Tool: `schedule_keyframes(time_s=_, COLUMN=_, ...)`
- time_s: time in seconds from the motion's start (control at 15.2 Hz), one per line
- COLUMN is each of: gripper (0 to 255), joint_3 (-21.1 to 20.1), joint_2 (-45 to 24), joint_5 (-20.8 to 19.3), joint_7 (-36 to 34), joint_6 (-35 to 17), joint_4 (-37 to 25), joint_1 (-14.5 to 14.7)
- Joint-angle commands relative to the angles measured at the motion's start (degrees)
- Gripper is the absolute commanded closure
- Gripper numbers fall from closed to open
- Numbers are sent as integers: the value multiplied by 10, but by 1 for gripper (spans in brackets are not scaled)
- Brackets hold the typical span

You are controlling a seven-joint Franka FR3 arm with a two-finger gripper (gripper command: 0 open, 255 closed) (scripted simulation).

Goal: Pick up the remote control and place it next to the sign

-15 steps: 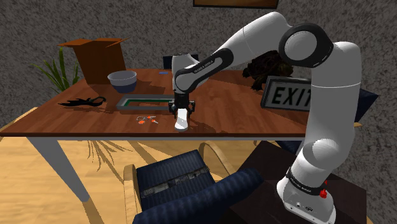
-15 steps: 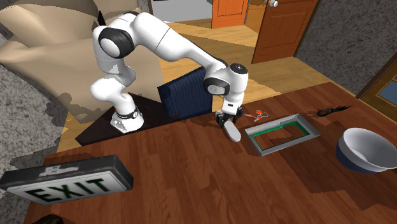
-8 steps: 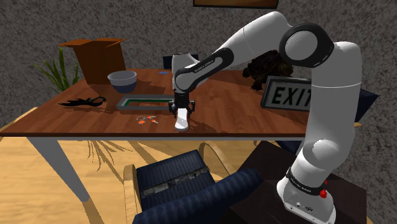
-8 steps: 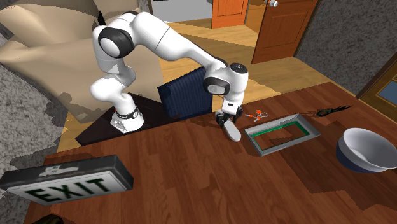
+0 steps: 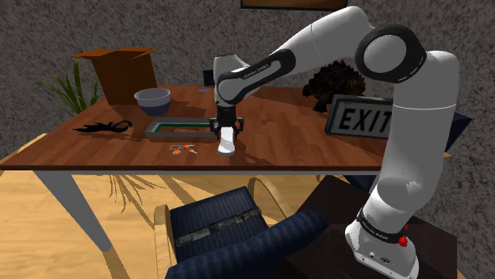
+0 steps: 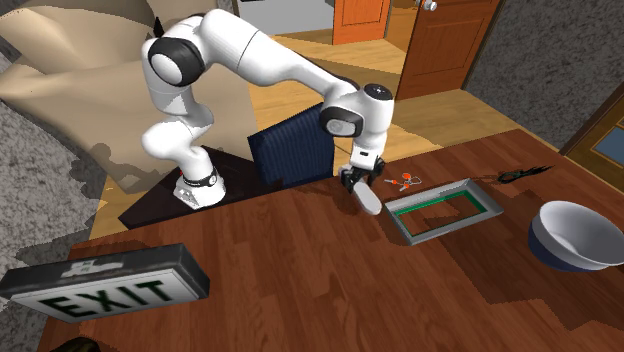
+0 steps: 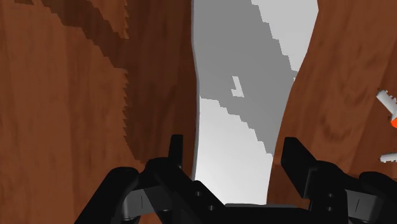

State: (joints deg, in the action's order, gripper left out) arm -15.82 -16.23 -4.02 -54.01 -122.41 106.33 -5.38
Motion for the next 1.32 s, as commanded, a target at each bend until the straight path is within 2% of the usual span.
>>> schedule_keyframes(time_s=0.0, gripper=255, joint_3=-1, joint_2=6, joint_5=2, joint_7=1, joint_6=15, joint_4=-9, joint_1=0)
schedule_keyframes(time_s=1.25, gripper=255, joint_3=-5, joint_2=44, joint_5=16, joint_7=9, joint_6=149, joint_4=-107, joint_1=-2)
